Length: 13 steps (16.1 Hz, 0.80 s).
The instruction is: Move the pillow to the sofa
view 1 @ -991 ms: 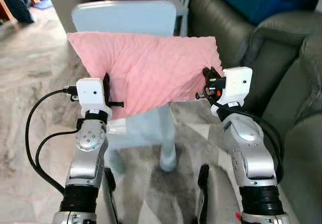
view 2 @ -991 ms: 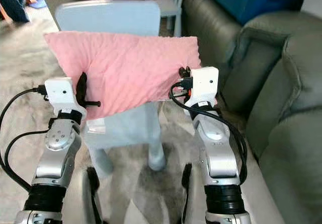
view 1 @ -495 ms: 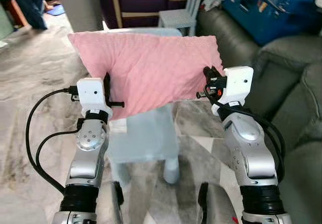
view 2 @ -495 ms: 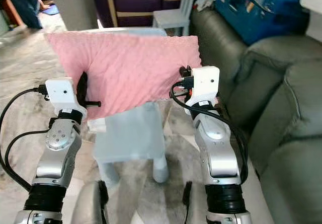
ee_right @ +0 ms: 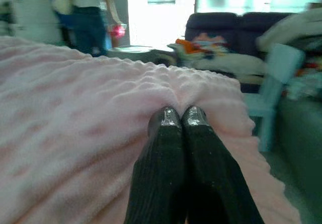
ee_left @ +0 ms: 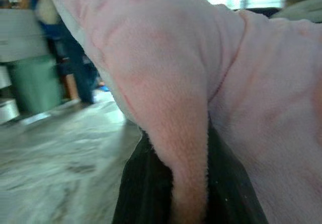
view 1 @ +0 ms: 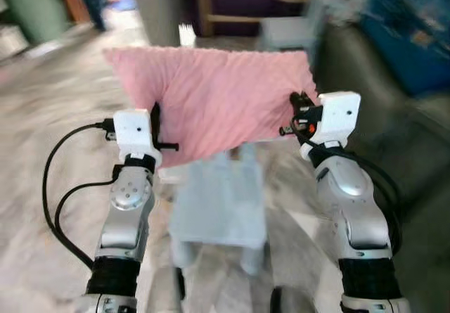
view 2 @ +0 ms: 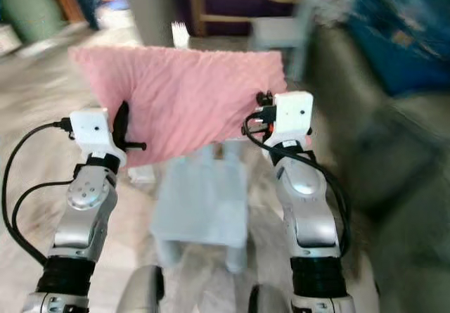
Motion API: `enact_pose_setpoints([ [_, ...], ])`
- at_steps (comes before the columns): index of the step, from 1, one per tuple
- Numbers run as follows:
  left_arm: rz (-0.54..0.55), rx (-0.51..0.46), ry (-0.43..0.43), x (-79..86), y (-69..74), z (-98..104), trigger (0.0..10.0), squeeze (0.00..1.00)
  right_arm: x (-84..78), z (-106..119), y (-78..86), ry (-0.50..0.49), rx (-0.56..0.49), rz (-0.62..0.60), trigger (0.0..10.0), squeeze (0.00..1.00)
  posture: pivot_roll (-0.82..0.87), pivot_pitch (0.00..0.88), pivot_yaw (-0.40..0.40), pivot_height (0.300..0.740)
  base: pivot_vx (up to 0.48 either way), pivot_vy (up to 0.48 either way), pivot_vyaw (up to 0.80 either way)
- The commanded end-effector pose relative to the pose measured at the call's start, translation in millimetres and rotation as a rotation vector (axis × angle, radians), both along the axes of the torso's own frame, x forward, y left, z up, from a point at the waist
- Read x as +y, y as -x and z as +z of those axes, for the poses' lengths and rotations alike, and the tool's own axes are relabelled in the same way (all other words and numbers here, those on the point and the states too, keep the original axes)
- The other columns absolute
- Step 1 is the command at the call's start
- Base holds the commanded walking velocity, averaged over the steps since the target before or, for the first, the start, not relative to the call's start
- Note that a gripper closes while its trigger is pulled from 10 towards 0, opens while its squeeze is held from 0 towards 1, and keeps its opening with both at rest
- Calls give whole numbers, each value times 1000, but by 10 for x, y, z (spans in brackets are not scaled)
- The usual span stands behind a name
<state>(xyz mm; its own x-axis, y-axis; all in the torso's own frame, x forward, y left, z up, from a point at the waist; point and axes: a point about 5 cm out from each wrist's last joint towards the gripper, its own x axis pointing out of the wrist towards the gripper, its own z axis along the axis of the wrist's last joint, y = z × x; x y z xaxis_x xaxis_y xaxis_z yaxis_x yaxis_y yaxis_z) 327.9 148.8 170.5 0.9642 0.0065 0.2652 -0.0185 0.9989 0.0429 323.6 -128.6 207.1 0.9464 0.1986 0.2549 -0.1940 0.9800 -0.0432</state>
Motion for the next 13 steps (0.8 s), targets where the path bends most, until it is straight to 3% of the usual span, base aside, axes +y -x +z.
enact_pose_setpoints([
  [1,3,-12,-5,20,-11,42,10000,0,46,139,12,-7,-56,19,10000,0,-44,0,25,700,0,0,0],
  [4,-19,-9,-3,-14,-18,36,10000,0,41,142,10,-12,-57,13,10000,0,-47,0,29,740,0,0,0],
  [13,-40,9,10,-58,-26,14,10000,0,24,166,12,-21,-63,8,10000,0,-48,0,33,740,0,0,0],
])
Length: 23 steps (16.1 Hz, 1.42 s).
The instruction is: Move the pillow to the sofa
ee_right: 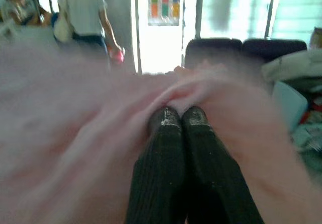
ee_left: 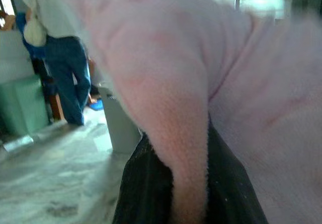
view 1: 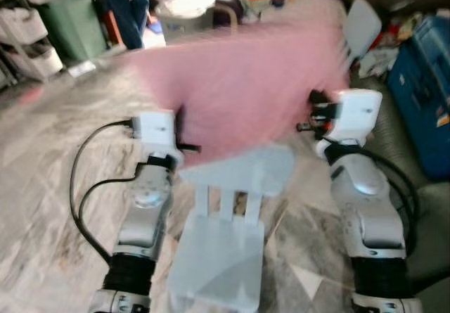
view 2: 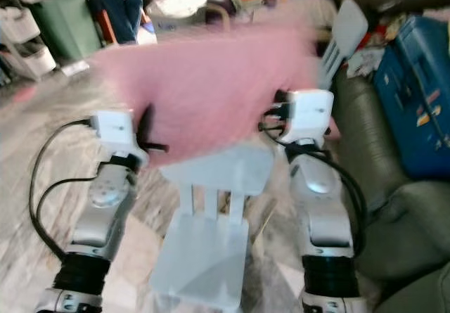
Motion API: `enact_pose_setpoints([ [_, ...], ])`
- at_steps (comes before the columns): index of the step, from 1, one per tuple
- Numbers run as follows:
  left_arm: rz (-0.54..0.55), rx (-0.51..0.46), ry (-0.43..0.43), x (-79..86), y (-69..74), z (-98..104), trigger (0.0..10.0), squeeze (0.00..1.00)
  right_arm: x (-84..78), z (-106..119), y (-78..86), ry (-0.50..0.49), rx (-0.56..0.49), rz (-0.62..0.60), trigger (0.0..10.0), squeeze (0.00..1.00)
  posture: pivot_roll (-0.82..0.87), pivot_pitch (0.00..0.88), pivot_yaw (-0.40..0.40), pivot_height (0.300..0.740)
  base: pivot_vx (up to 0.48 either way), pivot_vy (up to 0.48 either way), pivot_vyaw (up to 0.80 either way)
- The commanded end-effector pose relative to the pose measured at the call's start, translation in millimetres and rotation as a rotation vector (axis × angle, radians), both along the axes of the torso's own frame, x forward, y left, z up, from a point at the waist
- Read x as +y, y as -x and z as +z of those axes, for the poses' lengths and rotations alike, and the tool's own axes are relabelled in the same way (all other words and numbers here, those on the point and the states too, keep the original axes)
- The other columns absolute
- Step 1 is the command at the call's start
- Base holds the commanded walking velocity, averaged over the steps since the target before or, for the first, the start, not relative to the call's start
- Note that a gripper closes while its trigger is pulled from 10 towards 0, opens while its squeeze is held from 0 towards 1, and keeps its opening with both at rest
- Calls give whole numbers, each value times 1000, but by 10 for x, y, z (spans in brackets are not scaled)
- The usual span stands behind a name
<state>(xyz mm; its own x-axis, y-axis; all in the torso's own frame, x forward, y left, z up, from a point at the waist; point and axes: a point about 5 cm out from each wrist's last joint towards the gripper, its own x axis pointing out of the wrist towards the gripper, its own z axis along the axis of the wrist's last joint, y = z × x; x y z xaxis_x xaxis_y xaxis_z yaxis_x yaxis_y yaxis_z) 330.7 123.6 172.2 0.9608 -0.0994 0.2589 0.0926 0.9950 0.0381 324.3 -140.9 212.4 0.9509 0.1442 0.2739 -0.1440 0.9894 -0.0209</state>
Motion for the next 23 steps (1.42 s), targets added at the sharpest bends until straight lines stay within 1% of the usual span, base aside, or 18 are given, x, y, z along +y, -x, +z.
enact_pose_setpoints([
  [1,64,10,6,183,1,-13,10000,0,148,113,17,5,-48,57,10000,0,-48,0,33,740,0,0,0],
  [5,59,33,13,161,7,-50,10000,0,145,115,18,5,-46,56,10000,0,-49,0,32,740,0,0,0],
  [7,43,48,30,142,9,-61,10000,0,139,114,18,5,-44,55,10000,0,-50,0,30,740,0,0,0],
  [9,50,86,53,124,4,-83,10000,0,136,112,24,6,-40,55,10000,0,-54,0,27,740,0,0,0],
  [10,78,93,37,121,-2,-82,10000,0,135,107,26,5,-36,56,10000,0,-55,0,26,740,0,0,0],
  [12,55,91,-7,72,-9,-79,10000,0,143,80,34,2,-12,64,10000,0,-62,0,20,740,0,0,0],
  [13,8,106,61,54,0,-113,10000,0,142,72,41,1,-7,66,10000,0,-64,0,17,740,0,0,0],
  [14,21,132,112,72,12,-144,10000,0,142,68,50,0,-3,68,10000,0,-68,0,15,740,0,0,0],
  [15,34,148,131,89,21,-165,10000,0,141,65,59,0,0,72,10000,0,-70,0,11,740,0,0,0],
  [19,52,182,163,125,54,-232,10000,0,156,36,81,13,28,89,10000,0,-76,0,-1,740,0,0,-745],
  [23,28,207,194,102,77,-264,10000,0,155,44,91,19,33,97,10000,0,-84,0,-3,740,0,0,-678],
])
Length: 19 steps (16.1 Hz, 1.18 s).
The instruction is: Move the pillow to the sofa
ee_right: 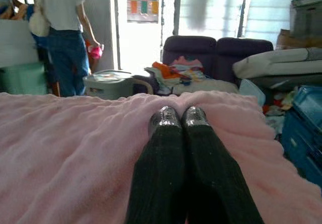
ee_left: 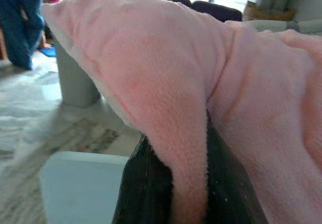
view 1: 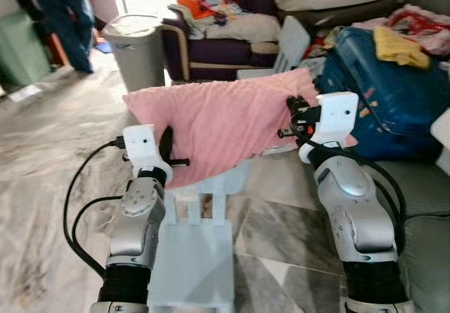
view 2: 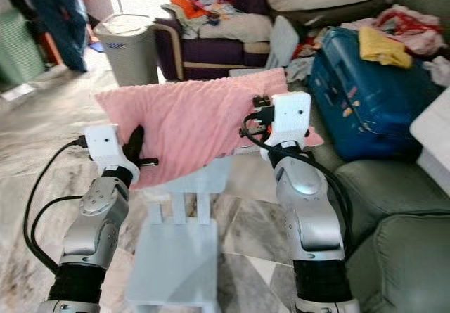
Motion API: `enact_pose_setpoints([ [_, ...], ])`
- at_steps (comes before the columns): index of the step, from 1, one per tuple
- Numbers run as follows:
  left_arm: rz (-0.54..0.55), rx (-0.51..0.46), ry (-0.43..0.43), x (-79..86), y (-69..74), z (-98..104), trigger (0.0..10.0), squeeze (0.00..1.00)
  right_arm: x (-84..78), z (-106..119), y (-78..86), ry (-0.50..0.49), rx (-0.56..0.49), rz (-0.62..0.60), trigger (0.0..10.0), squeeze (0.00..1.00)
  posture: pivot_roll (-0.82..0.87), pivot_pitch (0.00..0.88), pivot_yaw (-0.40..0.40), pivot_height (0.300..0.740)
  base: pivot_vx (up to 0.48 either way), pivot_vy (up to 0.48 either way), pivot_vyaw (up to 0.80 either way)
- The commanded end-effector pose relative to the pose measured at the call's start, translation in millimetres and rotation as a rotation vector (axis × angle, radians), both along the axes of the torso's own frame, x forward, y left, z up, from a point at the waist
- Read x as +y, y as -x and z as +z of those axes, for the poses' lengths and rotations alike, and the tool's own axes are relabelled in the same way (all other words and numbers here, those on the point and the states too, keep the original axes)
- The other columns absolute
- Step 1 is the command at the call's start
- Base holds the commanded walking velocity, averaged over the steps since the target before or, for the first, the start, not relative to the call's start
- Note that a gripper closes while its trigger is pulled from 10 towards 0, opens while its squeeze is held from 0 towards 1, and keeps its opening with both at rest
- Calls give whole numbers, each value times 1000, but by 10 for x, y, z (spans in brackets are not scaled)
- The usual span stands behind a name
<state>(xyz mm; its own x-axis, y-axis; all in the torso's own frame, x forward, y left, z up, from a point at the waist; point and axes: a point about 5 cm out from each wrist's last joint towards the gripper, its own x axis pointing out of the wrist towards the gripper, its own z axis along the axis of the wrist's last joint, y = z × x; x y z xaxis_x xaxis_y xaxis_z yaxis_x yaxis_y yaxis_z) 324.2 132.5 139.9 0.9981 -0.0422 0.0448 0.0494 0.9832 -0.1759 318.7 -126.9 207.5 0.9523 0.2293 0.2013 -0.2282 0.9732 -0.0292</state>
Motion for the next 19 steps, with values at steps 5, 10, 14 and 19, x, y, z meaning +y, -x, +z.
enact_pose_setpoints([
  [5,-40,-12,27,-37,21,50,10000,0,12,83,60,4,-31,14,10000,0,-90,3,0,740,0,0,-101],
  [10,-52,0,36,-62,33,35,10000,0,2,81,67,9,-26,12,10000,0,-93,9,-3,740,0,0,0],
  [14,-58,3,39,-66,36,33,10000,0,0,79,66,8,-21,11,10000,0,-94,11,-3,740,0,0,0],
  [19,-60,12,45,-70,38,23,10000,0,2,71,68,6,-9,12,10000,0,-96,12,-3,740,0,0,-761],
])
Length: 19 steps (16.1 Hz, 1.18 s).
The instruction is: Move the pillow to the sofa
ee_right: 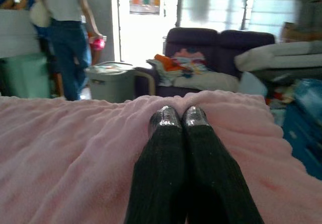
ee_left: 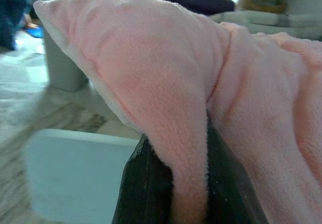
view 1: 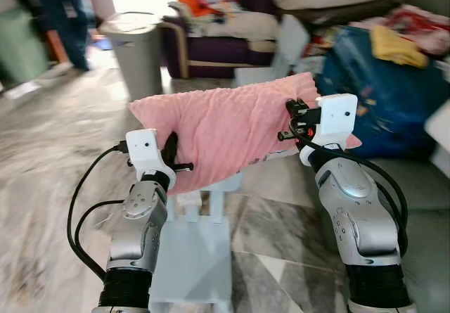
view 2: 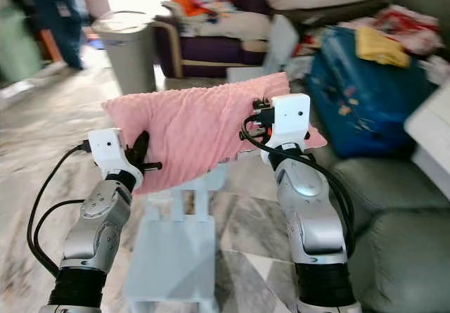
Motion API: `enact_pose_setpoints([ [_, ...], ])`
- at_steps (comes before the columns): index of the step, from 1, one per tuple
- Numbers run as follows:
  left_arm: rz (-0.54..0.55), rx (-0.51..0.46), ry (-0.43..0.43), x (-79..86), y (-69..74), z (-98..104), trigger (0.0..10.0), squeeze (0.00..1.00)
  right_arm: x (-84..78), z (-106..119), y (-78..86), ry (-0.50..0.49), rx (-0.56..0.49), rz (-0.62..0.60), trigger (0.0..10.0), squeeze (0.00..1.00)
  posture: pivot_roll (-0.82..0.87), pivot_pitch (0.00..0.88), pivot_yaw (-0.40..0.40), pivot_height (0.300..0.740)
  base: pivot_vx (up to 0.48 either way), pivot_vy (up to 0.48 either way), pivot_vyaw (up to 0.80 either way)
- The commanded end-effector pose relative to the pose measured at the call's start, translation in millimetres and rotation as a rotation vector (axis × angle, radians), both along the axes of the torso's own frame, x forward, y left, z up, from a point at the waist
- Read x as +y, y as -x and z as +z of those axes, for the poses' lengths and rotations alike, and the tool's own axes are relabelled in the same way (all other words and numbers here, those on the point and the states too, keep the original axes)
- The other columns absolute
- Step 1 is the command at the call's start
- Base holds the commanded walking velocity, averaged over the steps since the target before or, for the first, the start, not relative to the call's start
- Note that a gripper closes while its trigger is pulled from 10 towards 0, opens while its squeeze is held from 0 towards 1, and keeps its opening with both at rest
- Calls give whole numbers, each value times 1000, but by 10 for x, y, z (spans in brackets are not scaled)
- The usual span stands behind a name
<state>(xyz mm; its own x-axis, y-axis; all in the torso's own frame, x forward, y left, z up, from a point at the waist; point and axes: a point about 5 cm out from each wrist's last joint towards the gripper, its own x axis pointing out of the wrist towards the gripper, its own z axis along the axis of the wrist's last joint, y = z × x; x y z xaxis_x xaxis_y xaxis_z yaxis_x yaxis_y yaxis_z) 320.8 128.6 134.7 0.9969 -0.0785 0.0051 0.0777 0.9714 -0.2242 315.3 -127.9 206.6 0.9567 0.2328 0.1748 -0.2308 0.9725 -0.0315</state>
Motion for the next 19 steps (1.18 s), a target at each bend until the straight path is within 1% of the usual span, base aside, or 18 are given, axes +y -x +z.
enact_pose_setpoints([
  [1,-22,-31,-1,-31,4,75,10000,0,12,79,34,-3,-35,10,10000,0,-96,12,-3,740,0,0,-800],
  [3,-19,-27,5,-30,6,69,10000,0,12,80,37,-2,-36,12,10000,0,-97,15,-5,740,0,0,-678],
  [4,-17,-19,10,-22,6,59,10000,0,18,79,39,1,-36,14,10000,0,-97,15,-5,740,0,270,0],
  [18,-31,-2,0,-31,-5,44,10000,0,29,97,34,5,-41,16,10000,0,-97,12,-6,740,0,476,0],
  [19,-39,-8,1,-44,-5,52,10000,0,25,99,31,5,-41,15,10000,0,-97,12,-6,740,0,0,0],
])
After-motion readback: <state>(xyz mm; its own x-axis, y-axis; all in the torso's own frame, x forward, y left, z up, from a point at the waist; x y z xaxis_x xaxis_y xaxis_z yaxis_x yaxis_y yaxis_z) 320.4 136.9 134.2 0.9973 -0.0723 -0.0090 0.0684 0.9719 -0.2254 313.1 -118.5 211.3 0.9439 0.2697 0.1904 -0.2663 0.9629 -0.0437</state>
